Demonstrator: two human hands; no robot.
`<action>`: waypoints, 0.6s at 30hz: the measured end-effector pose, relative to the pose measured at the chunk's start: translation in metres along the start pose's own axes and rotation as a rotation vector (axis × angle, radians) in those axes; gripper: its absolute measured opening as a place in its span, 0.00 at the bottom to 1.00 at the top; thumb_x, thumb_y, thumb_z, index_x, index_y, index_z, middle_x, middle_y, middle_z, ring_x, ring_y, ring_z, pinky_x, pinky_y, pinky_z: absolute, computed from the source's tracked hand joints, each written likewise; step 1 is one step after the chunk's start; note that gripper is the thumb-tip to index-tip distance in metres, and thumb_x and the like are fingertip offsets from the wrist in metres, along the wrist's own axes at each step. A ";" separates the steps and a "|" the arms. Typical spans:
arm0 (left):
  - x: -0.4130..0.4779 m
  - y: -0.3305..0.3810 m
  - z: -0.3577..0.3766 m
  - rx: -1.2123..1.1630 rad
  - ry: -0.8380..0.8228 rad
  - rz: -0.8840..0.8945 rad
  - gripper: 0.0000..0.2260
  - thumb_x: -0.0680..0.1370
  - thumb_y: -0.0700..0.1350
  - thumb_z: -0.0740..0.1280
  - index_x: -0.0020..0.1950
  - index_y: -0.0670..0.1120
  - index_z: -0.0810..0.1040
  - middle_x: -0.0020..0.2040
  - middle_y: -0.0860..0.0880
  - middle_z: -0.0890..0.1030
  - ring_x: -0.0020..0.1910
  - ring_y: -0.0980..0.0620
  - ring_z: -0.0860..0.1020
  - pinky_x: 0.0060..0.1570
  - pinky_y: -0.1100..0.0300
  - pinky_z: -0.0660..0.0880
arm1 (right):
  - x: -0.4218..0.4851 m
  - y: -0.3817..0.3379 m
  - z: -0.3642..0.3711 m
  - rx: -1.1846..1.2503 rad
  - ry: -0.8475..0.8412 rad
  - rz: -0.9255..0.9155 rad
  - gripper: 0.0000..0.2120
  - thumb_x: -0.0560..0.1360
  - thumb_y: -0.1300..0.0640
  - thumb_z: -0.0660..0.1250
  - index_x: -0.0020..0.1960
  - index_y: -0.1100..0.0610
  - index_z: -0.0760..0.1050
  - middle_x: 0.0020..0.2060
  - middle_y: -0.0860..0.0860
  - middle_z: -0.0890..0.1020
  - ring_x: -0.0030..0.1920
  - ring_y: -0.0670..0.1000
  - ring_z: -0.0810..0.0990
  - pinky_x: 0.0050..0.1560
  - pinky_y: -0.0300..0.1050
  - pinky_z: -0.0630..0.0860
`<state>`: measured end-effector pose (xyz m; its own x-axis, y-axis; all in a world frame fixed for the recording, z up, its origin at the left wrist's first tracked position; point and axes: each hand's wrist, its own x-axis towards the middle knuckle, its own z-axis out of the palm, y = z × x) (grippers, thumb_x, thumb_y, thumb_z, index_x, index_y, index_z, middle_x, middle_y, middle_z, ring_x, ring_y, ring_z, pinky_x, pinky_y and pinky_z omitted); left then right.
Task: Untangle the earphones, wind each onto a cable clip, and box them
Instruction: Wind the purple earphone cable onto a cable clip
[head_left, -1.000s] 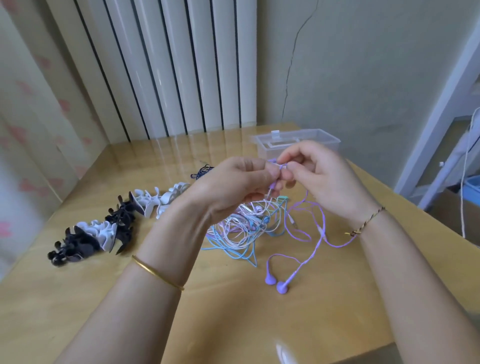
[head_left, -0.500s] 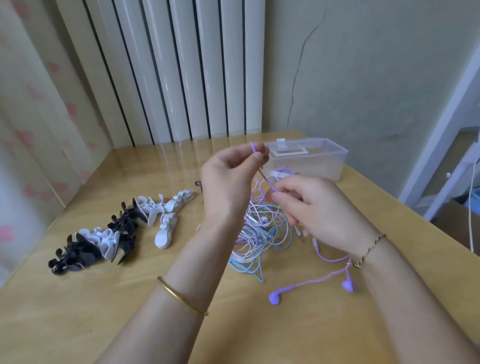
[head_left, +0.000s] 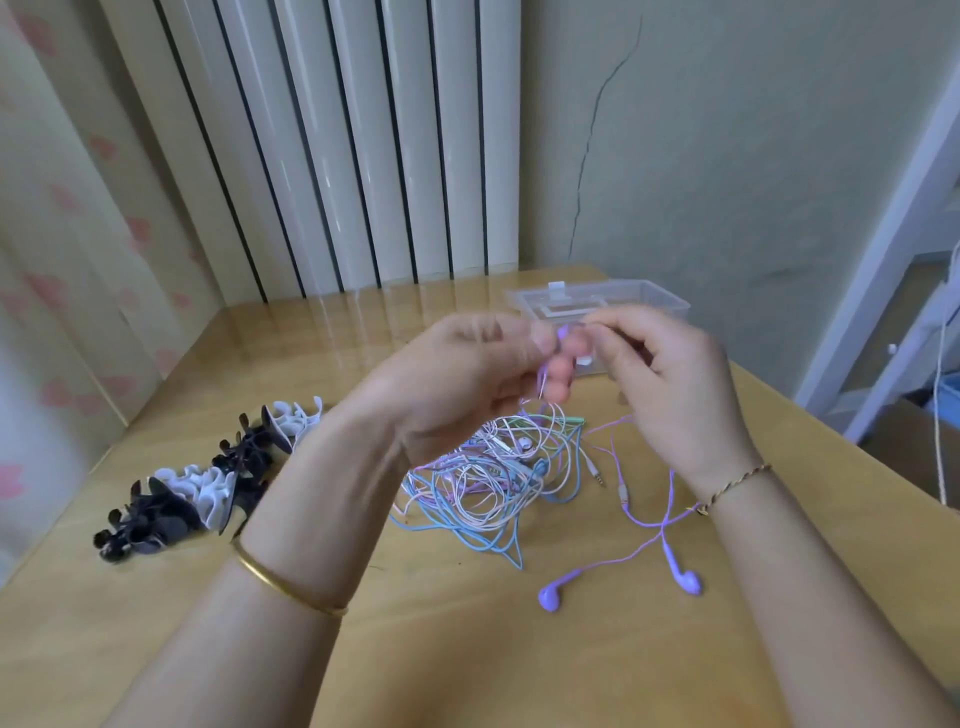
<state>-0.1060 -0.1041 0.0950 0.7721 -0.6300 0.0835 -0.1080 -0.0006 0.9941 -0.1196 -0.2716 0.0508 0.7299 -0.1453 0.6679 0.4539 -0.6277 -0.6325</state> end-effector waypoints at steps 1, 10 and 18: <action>0.002 0.003 0.001 -0.235 0.019 -0.025 0.06 0.76 0.42 0.61 0.46 0.46 0.78 0.32 0.54 0.78 0.31 0.60 0.77 0.31 0.68 0.65 | -0.002 0.001 0.002 0.069 -0.057 0.064 0.06 0.76 0.51 0.64 0.42 0.46 0.79 0.29 0.43 0.76 0.29 0.44 0.72 0.32 0.43 0.74; 0.024 -0.028 0.011 0.315 0.734 0.345 0.05 0.75 0.38 0.68 0.47 0.44 0.83 0.44 0.51 0.85 0.44 0.54 0.83 0.45 0.60 0.78 | -0.007 -0.009 -0.004 0.034 -0.371 0.136 0.09 0.77 0.59 0.64 0.40 0.51 0.78 0.33 0.54 0.79 0.30 0.48 0.74 0.33 0.41 0.70; 0.021 -0.019 0.007 1.106 0.334 0.165 0.11 0.80 0.49 0.60 0.46 0.45 0.78 0.39 0.49 0.80 0.43 0.46 0.78 0.46 0.53 0.74 | 0.012 -0.002 -0.019 0.174 -0.101 0.157 0.10 0.74 0.65 0.68 0.41 0.50 0.78 0.31 0.47 0.75 0.30 0.40 0.71 0.34 0.29 0.68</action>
<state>-0.0920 -0.1232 0.0772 0.8062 -0.4503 0.3837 -0.5825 -0.7179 0.3813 -0.1218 -0.2870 0.0675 0.8417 -0.1481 0.5193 0.4057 -0.4613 -0.7891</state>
